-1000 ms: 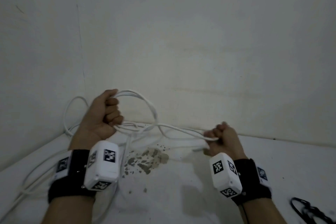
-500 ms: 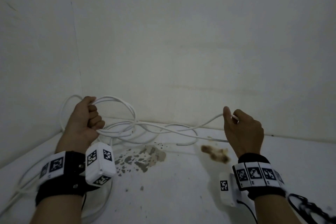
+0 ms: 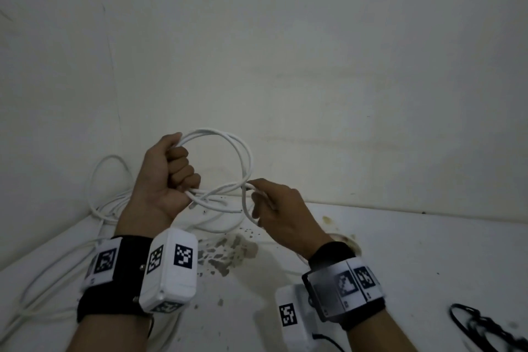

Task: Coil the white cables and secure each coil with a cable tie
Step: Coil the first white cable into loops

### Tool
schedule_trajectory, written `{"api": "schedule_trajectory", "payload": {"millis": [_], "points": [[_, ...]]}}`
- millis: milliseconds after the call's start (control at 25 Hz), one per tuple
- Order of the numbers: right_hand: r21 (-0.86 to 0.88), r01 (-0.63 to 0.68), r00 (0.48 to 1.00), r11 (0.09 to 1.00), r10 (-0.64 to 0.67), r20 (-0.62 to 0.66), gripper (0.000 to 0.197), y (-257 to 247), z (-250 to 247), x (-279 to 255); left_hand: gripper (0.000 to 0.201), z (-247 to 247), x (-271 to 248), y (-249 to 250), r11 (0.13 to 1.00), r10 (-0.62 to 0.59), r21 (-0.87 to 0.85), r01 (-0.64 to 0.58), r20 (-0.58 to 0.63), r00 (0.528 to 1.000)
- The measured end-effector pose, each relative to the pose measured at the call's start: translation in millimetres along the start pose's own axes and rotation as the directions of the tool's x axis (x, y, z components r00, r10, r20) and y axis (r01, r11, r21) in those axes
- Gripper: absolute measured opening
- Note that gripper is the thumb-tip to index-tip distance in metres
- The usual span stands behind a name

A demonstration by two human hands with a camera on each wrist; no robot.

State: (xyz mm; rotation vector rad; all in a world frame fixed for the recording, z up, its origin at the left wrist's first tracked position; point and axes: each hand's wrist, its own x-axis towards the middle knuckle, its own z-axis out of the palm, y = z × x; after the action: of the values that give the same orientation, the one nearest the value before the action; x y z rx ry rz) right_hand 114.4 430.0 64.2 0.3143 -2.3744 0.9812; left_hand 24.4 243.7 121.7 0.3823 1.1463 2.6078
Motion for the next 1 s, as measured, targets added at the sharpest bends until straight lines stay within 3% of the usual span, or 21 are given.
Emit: {"api": "schedule_trajectory", "payload": {"millis": [40,120,200,280,320,360,440,480,560,640,680,720,800,920,960,1000], "points": [[-0.085,-0.004,0.999,0.996,0.000,-0.045,0.029,4.0,0.4,0.0,0.053,-1.8,-1.0,1.7,1.000,-0.002,-0.003,0.002,-0.001,1.000],[-0.350,-0.199,0.980,0.915,0.184,-0.077,0.034,12.0,-9.2,-3.4,0.056,-7.3,-2.2,9.5,0.999,0.024,0.028,-0.023,-0.023,0.999],[-0.569,-0.443,0.874,0.693,0.474,-0.104,0.036,22.7,-22.2,-12.6,0.058,-16.3,-3.7,20.4,0.995,0.058,0.082,-0.054,-0.051,0.997],[-0.720,-0.438,0.772,0.539,0.636,0.006,0.060,30.1,-29.9,-19.5,0.059,-21.6,-4.8,26.0,0.990,0.048,0.135,-0.042,-0.048,0.998],[-0.752,-0.378,0.759,0.540,0.646,0.081,0.078,29.4,-30.8,-19.9,0.059,-20.7,-5.3,24.8,0.985,0.029,0.172,-0.022,-0.036,0.999],[-0.733,-0.317,0.772,0.602,0.613,0.169,0.093,24.0,-29.6,-18.9,0.060,-16.8,-5.2,21.1,0.975,0.010,0.221,-0.004,-0.025,1.000],[-0.533,-0.256,0.785,0.807,0.495,0.373,0.111,3.6,-23.7,-15.2,0.059,-3.3,-5.8,9.6,0.946,-0.010,0.324,0.011,-0.005,1.000],[-0.392,-0.269,0.766,0.880,0.442,0.466,0.116,-7.0,-20.2,-14.1,0.059,3.9,-6.2,4.5,0.935,-0.012,0.355,0.007,0.011,1.000],[-0.074,-0.363,0.787,0.929,0.349,0.509,0.098,-21.8,-15.0,-13.0,0.057,11.6,-7.2,1.7,0.928,-0.025,0.372,0.011,0.033,0.999],[0.264,-0.392,0.888,0.881,0.287,0.359,0.044,-20.6,-16.0,-10.3,0.055,10.6,-9.2,3.4,0.928,-0.059,0.369,0.042,0.036,0.998],[0.362,-0.389,0.914,0.847,0.303,0.271,0.024,-19.4,-19.9,-8.3,0.054,8.5,-9.9,4.2,0.925,-0.081,0.374,0.062,0.035,0.996],[0.422,-0.372,0.927,0.827,0.303,0.222,0.022,-16.8,-24.5,-7.4,0.053,6.8,-10.6,4.3,0.922,-0.103,0.378,0.081,0.037,0.994],[0.532,-0.357,0.933,0.768,0.262,0.248,0.025,-13.3,-27.9,-8.2,0.052,6.3,-11.6,2.8,0.924,-0.133,0.370,0.100,0.064,0.989],[0.755,-0.364,0.931,0.545,0.183,0.316,0.015,-16.7,-19.5,-9.3,0.047,10.5,-12.1,1.4,0.923,-0.129,0.374,0.091,0.078,0.989],[0.765,-0.342,0.939,0.546,0.190,0.285,0.016,-15.6,-16.0,-9.1,0.045,10.7,-11.9,2.6,0.923,-0.122,0.374,0.088,0.070,0.990],[0.731,-0.315,0.949,0.605,0.211,0.234,0.018,-12.0,-13.3,-8.2,0.044,9.3,-11.6,4.7,0.921,-0.113,0.381,0.085,0.054,0.992]]}}
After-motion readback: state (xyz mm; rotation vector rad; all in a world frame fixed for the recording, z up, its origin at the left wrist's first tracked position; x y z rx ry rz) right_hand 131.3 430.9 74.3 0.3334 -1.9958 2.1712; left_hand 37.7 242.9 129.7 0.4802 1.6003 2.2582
